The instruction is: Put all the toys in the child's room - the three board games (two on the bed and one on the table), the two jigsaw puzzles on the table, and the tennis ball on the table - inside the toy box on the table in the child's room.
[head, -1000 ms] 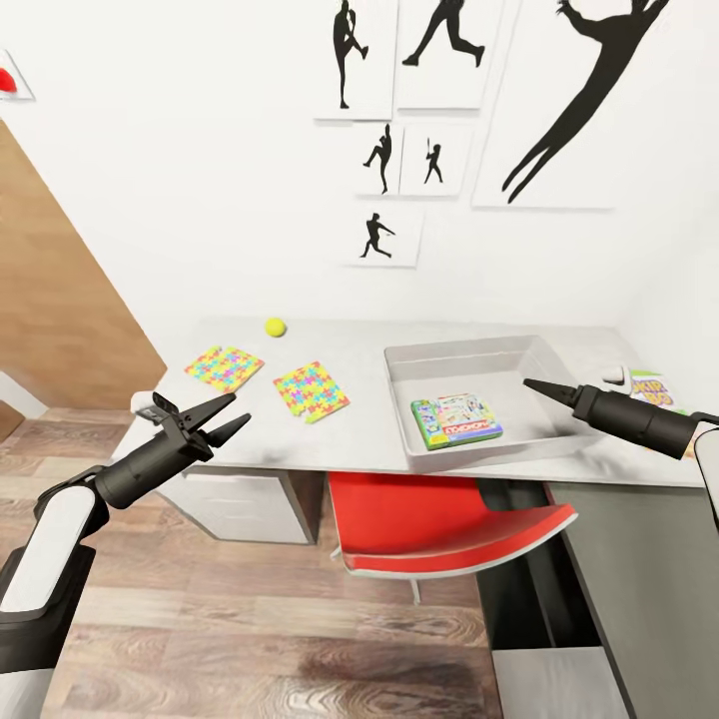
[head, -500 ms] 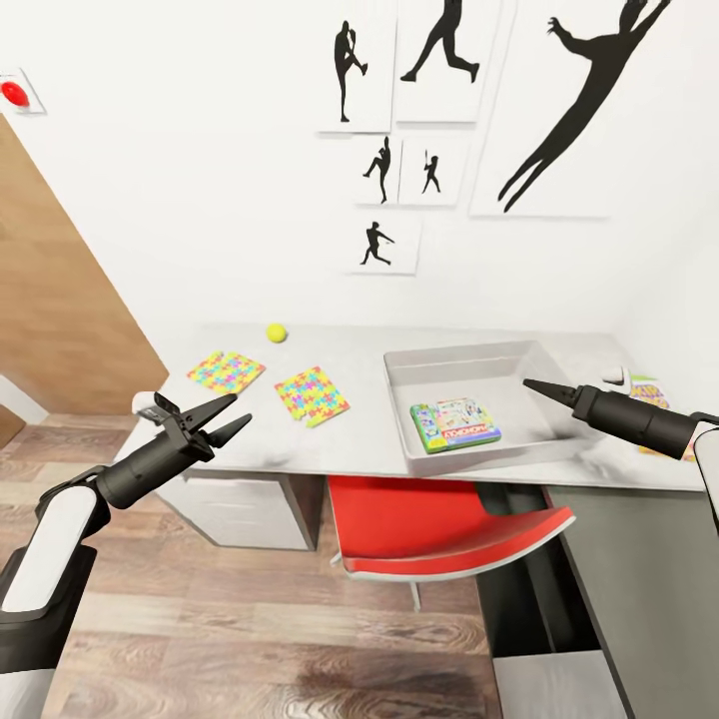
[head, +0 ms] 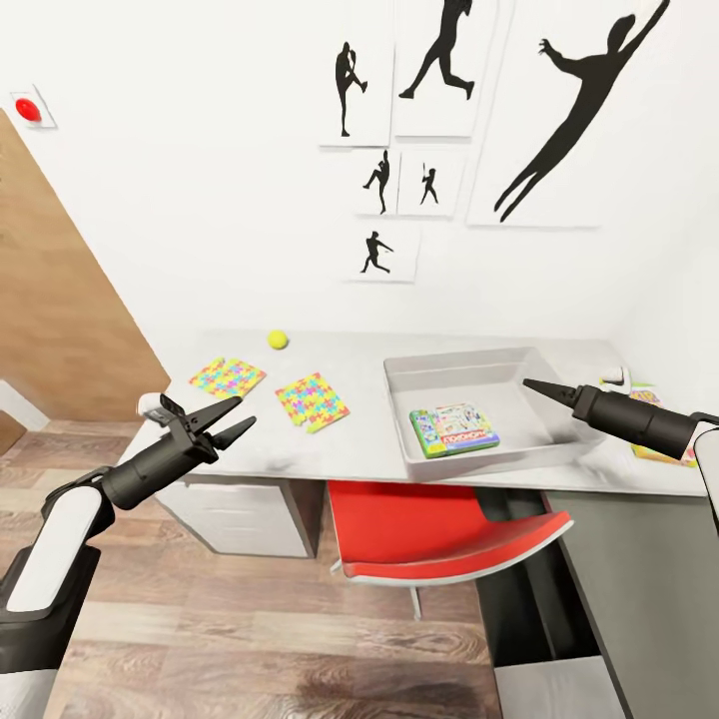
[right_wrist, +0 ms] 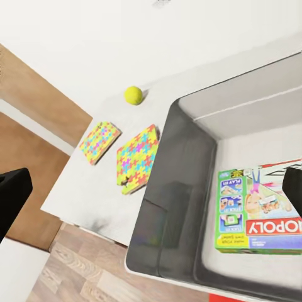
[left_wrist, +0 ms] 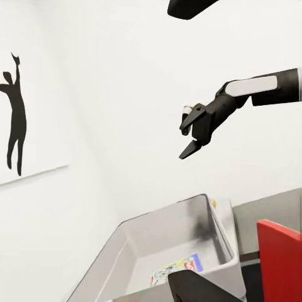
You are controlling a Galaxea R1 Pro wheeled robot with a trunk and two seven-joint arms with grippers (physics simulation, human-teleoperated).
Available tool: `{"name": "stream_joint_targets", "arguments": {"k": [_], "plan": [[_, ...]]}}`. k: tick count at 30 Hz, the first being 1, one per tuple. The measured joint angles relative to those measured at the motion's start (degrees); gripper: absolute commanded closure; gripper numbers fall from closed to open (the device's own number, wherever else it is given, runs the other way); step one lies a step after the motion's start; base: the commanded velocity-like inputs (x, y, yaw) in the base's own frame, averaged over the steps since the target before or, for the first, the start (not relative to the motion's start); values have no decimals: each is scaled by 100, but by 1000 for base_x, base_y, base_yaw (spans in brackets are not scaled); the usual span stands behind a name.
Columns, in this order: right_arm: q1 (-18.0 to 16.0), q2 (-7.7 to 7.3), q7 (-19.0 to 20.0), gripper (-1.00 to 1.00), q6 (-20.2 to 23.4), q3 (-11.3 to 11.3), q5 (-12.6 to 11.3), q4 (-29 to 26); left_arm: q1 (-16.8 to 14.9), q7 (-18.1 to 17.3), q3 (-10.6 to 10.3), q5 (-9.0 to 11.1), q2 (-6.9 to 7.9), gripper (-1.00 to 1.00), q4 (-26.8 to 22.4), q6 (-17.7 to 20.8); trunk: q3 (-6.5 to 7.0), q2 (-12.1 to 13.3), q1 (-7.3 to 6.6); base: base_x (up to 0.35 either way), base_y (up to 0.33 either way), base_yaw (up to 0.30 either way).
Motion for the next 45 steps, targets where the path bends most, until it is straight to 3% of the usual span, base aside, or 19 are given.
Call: {"name": "stream_joint_targets", "arguments": {"k": [15, 45], "plan": [[7, 5, 0, -100, 0, 0, 7, 0, 0, -30, -209, -6, -7, -100, 174, -2, 138, 1, 1, -9, 8, 0], [9, 9, -6, -100, 1, 0, 13, 5, 0, -36, -238, -6, -10, -100, 206, -3, 415, 1, 0, -99, 111, 0]]}}
